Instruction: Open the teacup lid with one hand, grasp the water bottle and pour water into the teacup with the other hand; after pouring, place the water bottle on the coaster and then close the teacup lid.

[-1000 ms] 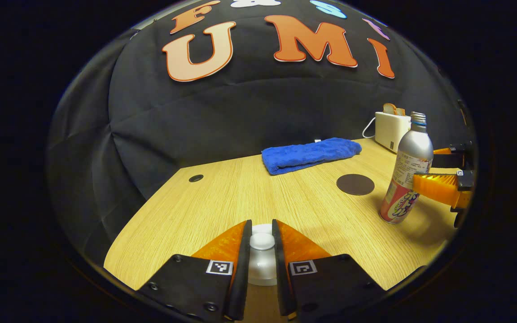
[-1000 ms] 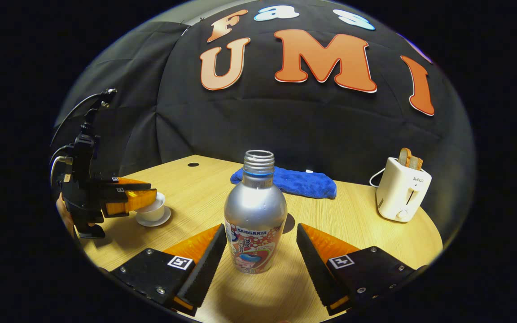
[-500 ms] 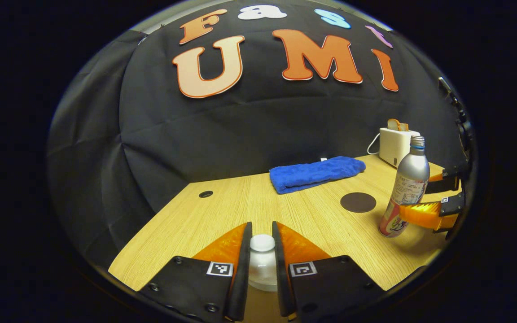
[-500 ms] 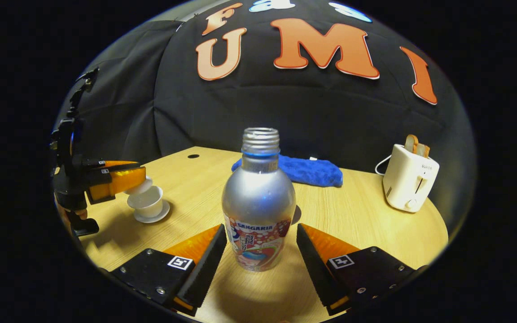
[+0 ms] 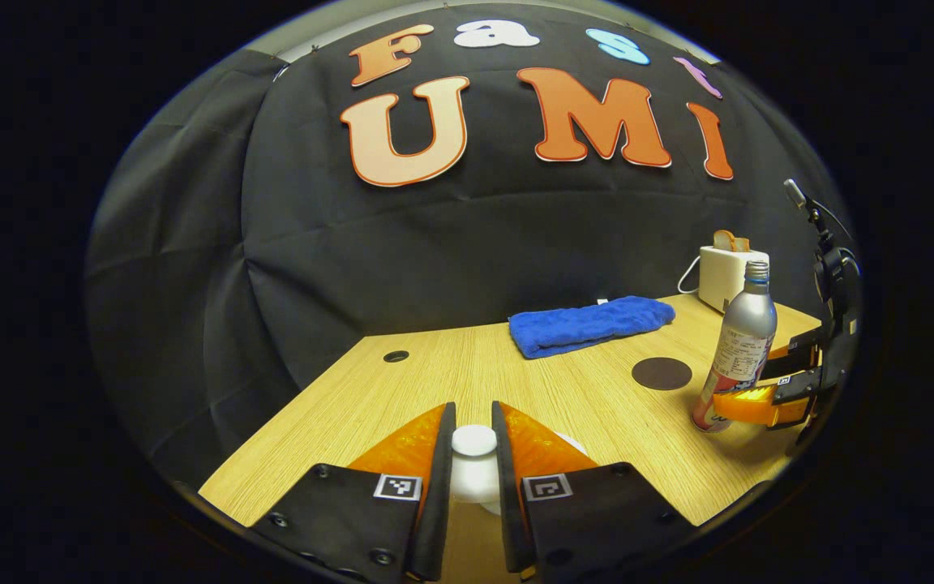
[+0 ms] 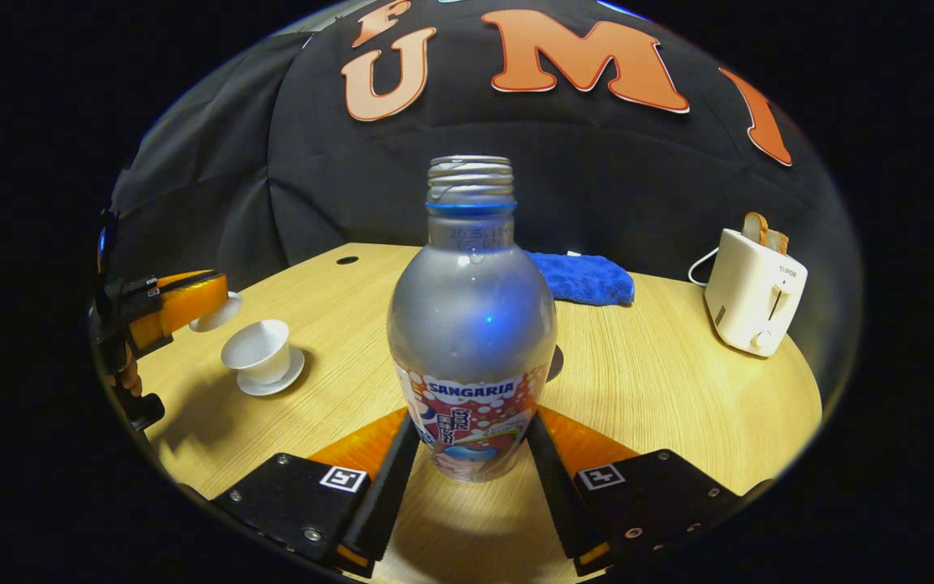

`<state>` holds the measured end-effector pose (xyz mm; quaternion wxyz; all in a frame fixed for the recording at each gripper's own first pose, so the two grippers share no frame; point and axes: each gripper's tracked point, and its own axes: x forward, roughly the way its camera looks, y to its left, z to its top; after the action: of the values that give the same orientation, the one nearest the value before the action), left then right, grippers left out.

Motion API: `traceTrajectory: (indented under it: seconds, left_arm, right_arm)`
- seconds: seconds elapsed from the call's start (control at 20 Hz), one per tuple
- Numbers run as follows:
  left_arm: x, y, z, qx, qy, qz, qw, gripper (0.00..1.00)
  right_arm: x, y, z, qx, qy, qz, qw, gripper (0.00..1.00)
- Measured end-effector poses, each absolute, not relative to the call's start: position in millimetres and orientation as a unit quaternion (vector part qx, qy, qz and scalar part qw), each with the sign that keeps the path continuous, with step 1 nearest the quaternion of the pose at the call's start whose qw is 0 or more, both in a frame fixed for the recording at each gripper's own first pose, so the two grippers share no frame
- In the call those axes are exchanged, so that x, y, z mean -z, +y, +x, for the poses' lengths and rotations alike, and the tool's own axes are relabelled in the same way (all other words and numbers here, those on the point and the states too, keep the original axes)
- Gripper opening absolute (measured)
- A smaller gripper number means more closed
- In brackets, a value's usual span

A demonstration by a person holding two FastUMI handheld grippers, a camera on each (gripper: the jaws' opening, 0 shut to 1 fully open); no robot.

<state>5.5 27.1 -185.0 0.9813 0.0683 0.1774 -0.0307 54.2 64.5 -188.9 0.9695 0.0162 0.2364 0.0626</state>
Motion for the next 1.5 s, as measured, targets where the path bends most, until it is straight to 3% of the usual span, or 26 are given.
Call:
traceTrajectory:
  seconds: [0.55,1.0,1.05,1.1,1.2,1.25,1.3,1.5]
  left_arm:
    - [184,71,-16,0.004,0.173,0.044,0.984,0.31]
    - [184,117,-40,-0.025,0.169,0.043,0.984,0.31]
    - [185,122,-41,-0.028,0.17,0.04,0.984,0.27]
    - [185,127,-44,-0.032,0.17,0.038,0.984,0.31]
    - [188,135,-48,-0.037,0.173,0.034,0.984,0.32]
    - [188,139,-49,-0.04,0.172,0.031,0.984,0.27]
    - [189,143,-51,-0.041,0.171,0.029,0.984,0.31]
    - [190,154,-55,-0.042,0.17,0.021,0.984,0.31]
  right_arm:
    - [138,55,69,-0.046,0.218,-0.183,0.958,0.79]
    - [122,91,86,-0.059,0.19,-0.358,0.912,0.78]
    - [120,97,85,-0.058,0.185,-0.375,0.907,0.78]
    - [117,102,84,-0.058,0.179,-0.392,0.9,0.78]
    - [116,111,90,-0.056,0.169,-0.427,0.887,0.78]
    - [116,116,90,-0.057,0.165,-0.444,0.879,0.78]
    - [117,118,89,-0.059,0.164,-0.458,0.872,0.78]
    - [112,132,84,-0.061,0.15,-0.504,0.848,0.78]
